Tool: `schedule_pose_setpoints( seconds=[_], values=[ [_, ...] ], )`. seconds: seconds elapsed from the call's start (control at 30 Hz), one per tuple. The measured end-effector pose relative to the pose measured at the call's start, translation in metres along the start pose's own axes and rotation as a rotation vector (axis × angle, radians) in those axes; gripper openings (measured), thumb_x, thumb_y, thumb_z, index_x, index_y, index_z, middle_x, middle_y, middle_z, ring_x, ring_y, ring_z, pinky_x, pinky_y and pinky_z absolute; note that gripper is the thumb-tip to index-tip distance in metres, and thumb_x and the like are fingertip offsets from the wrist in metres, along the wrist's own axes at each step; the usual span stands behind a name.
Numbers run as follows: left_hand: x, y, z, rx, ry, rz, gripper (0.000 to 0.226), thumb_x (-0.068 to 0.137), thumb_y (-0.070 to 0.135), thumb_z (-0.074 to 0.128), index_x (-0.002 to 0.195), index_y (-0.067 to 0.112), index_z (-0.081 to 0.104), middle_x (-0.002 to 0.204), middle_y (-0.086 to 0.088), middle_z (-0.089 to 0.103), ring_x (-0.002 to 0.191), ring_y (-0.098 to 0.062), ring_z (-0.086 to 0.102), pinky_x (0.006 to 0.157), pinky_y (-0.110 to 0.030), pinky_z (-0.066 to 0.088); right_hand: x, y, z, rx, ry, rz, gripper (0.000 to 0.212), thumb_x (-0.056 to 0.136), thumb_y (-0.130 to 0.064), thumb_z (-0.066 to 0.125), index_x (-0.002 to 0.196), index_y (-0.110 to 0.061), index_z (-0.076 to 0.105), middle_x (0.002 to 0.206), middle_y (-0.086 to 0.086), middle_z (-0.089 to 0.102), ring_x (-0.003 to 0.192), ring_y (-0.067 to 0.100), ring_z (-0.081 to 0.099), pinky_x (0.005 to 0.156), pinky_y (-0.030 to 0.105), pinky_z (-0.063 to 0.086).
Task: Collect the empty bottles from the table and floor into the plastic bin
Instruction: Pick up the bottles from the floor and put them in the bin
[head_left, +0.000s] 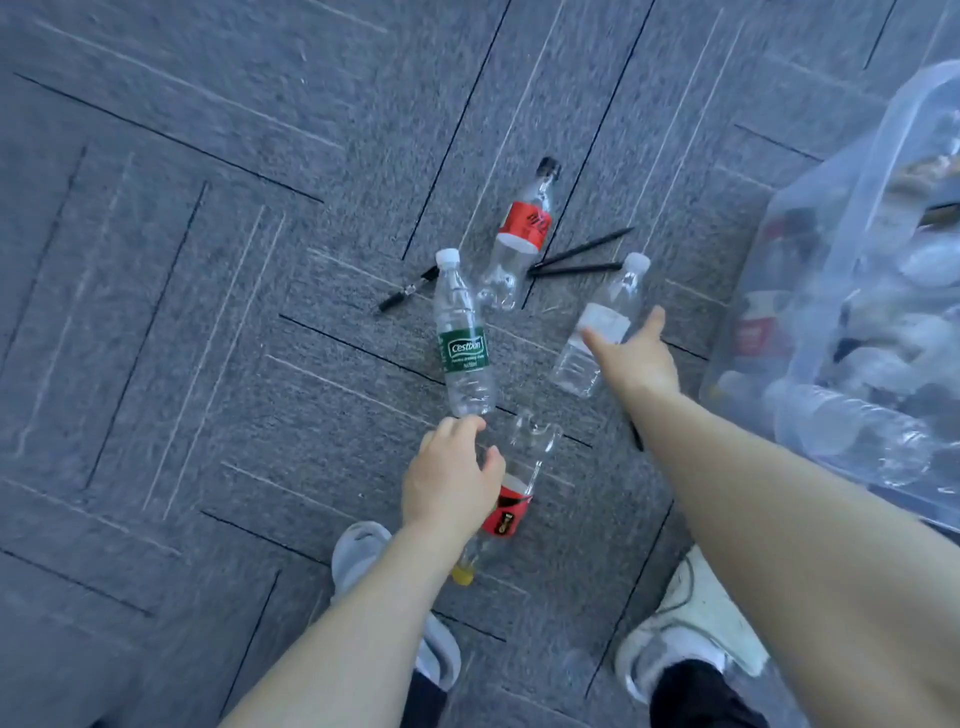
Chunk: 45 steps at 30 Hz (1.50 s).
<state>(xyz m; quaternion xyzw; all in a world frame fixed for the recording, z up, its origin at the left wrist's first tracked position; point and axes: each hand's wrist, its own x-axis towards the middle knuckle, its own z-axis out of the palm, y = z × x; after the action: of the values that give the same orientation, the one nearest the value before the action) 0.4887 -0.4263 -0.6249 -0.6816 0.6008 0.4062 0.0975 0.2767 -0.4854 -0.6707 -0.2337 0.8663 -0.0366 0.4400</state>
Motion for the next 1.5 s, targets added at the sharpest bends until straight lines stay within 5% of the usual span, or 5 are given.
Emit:
schedule_pose_setpoints(
  seconds=[0.2,0.53,0.7,0.93,1.5],
  values=[
    [0.019,-0.032,0.06,-0.005,-0.056,0.019,0.036,0.093,0.035,0.048,0.126,0.021,0.049,0.126,0.001,0.053,0.116,-0.022,0.047,0.087,-0.039,0.045,0.04,0.015,0.039,-0.034,0.069,0.016,0.1,0.086,-0.053,0.056,0.153,-0.023,-0.012,0.123,0.012,0.058,0.084,0.031,0.054,0.063,0.035,0.039],
    [-0.029,-0.017,0.067,0.053,-0.109,-0.119,0.066,0.081,0.051,0.06,0.135,0.021,0.036,0.125,-0.003,0.049,0.114,-0.027,0.048,0.083,-0.041,0.048,-0.074,0.026,-0.004,0.117,0.097,-0.137,0.061,0.079,-0.046,0.061,0.131,-0.026,0.035,0.087,-0.011,0.058,0.084,0.026,0.063,0.078,0.044,0.052],
    [0.0,-0.026,0.116,0.271,-0.093,-0.125,0.1,0.074,0.063,0.064,0.147,0.017,0.014,0.14,-0.007,0.04,0.124,-0.029,0.042,0.09,-0.043,0.047,-0.086,0.063,0.003,0.167,0.077,-0.119,0.068,0.082,-0.044,0.063,0.14,-0.03,0.029,0.091,-0.015,0.059,0.086,0.021,0.061,0.079,0.042,0.05],
    [-0.011,-0.012,0.112,0.24,-0.102,-0.175,0.089,0.073,0.054,0.064,0.142,0.016,0.022,0.13,-0.009,0.048,0.119,-0.031,0.048,0.081,-0.043,0.049,-0.121,0.086,0.002,0.19,0.032,-0.139,0.077,0.08,-0.047,0.063,0.144,-0.037,0.022,0.1,-0.018,0.063,0.089,0.012,0.063,0.076,0.037,0.051],
    [-0.113,0.273,-0.08,0.116,-0.063,0.067,0.092,0.073,0.062,0.06,0.147,0.028,0.017,0.139,0.002,0.045,0.117,-0.022,0.053,0.083,-0.039,0.051,-0.146,0.123,-0.3,0.245,0.197,0.009,0.089,0.083,-0.063,0.056,0.152,-0.035,0.006,0.144,-0.011,0.048,0.116,0.016,0.055,0.078,0.037,0.049]
  ],
)
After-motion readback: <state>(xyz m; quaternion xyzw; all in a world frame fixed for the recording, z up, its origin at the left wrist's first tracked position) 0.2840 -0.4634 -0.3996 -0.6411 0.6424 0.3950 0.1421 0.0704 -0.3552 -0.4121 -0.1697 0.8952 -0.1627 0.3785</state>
